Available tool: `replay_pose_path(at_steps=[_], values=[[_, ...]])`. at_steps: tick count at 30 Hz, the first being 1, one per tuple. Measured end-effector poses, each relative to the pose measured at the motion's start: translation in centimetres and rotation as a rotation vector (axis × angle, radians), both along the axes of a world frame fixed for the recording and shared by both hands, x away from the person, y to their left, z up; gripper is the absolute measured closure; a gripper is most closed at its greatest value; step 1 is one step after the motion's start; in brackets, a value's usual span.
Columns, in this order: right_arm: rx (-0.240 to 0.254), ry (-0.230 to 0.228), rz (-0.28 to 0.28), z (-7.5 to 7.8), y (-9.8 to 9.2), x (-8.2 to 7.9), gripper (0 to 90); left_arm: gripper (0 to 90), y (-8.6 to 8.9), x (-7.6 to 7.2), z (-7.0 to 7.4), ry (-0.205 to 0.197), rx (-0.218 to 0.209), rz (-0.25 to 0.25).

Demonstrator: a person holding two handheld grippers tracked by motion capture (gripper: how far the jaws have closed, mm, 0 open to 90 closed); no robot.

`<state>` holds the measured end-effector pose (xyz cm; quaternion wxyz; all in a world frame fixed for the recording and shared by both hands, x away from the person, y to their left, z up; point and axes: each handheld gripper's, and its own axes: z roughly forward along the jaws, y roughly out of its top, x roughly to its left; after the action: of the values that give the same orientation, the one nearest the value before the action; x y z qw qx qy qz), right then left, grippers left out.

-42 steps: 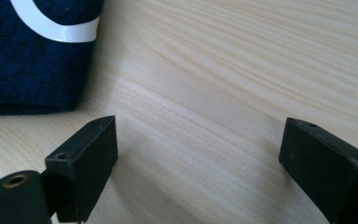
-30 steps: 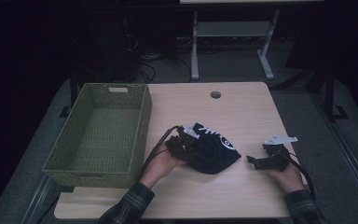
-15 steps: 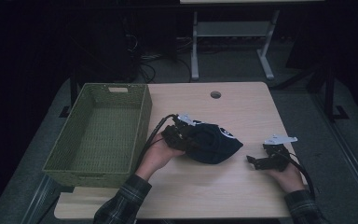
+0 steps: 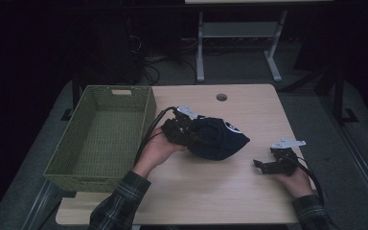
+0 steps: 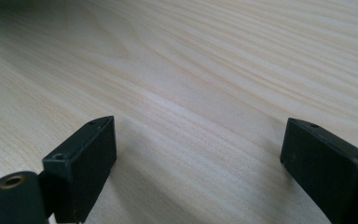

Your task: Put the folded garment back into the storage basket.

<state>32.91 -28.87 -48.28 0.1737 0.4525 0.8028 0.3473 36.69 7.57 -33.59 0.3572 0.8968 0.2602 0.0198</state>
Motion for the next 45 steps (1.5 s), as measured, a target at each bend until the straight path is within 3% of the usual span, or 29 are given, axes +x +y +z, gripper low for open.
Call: replay_pose_path(at_steps=[11,13,22,26,45], values=[[-0.003,-0.003,0.003,0.0,0.0,0.0,10.0,71.8,1.9,0.4,2.2,-0.027,0.014,0.015],[-0.003,-0.003,0.003,0.0,0.0,0.0,10.0,71.8,2.5,0.5,2.8,-0.032,-0.003,0.036],[-0.003,-0.003,0.003,0.0,0.0,0.0,9.9,71.8,4.7,0.5,4.7,-0.061,-0.007,0.078],[-0.003,-0.003,0.003,0.0,0.0,0.0,9.9,71.8,6.0,0.6,5.4,-0.079,0.011,0.093],[-0.002,-0.003,0.003,0.0,0.0,0.0,9.9,71.8,11.4,0.5,7.0,-0.11,0.012,0.223]])
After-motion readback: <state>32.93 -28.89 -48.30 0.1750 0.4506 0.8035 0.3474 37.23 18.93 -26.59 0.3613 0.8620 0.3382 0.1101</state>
